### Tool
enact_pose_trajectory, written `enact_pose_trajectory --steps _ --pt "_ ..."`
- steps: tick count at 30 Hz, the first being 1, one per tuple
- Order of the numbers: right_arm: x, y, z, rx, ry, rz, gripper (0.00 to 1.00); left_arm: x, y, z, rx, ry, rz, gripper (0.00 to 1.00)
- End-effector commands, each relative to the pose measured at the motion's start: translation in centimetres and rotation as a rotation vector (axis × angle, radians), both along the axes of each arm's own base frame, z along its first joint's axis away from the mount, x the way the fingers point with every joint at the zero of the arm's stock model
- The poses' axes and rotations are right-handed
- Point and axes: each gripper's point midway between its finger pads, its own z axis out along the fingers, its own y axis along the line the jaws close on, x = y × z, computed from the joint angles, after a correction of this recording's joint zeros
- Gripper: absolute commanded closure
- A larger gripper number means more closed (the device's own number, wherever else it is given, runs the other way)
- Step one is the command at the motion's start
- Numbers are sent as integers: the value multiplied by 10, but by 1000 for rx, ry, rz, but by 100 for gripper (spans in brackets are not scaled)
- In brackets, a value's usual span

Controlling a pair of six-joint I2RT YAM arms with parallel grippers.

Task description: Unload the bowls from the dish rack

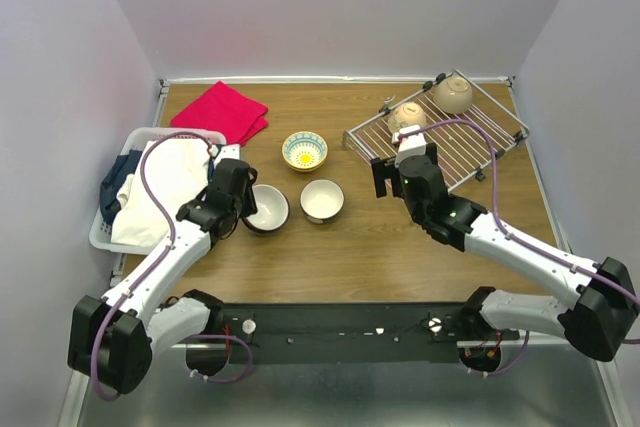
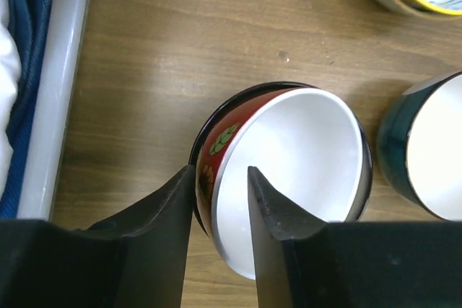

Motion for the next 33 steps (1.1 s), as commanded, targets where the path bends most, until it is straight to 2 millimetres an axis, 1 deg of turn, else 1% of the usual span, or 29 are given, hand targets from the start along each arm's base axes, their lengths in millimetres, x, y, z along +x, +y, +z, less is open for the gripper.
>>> enact_pose_trajectory --steps 1,3,4,6,7,10,14,15,16,18,19,20,24,25,27,28,30,31,32,33 --pt "8 11 11 50 -17 30 0 -1 3 -10 -50 -2 59 67" --pt "9 12 9 51 -12 34 0 -2 2 -13 -72 -1 62 74" --pt "10 11 8 54 -11 30 0 -2 2 -14 -78 4 64 81" --pt "10 10 6 48 -6 30 0 -2 1 -16 -95 7 65 86" --pt "11 9 5 48 -6 27 0 -2 1 -18 -108 14 63 90" --pt "11 7 2 45 2 25 0 -2 -2 -20 -140 24 59 93" --pt "12 4 -1 35 7 22 0 0 -4 -23 -164 34 57 93" --pt "12 3 -3 33 9 20 0 0 -4 -23 -162 38 55 91" --pt "12 2 -3 35 10 17 0 0 -3 -24 -161 39 59 84" --pt "13 1 -5 38 14 19 0 0 -4 -22 -166 40 55 75" --pt "15 -1 -6 39 20 14 0 0 -4 -21 -165 42 51 66" --pt "17 -3 -6 44 23 8 0 -1 -4 -20 -166 42 52 63" --pt "29 -10 -4 79 35 -9 0 -2 -3 -8 -166 30 46 54" --pt "35 -18 -3 88 37 -30 0 -3 -2 -4 -165 19 46 51" --pt "44 -18 -2 124 53 -30 0 -3 -1 3 -164 8 43 48" --pt "51 -29 -1 137 58 -60 0 -4 -1 8 -166 -5 42 45" --pt "62 -33 -2 183 77 -81 0 -5 0 14 -162 -12 41 42" --pt "69 -43 -3 208 89 -100 0 -6 1 19 -163 -24 38 40" --pt "74 -47 -3 232 96 -113 0 -7 1 21 -163 -27 37 39" --pt "80 -49 3 260 92 -118 0 -8 1 22 -162 -27 34 36"
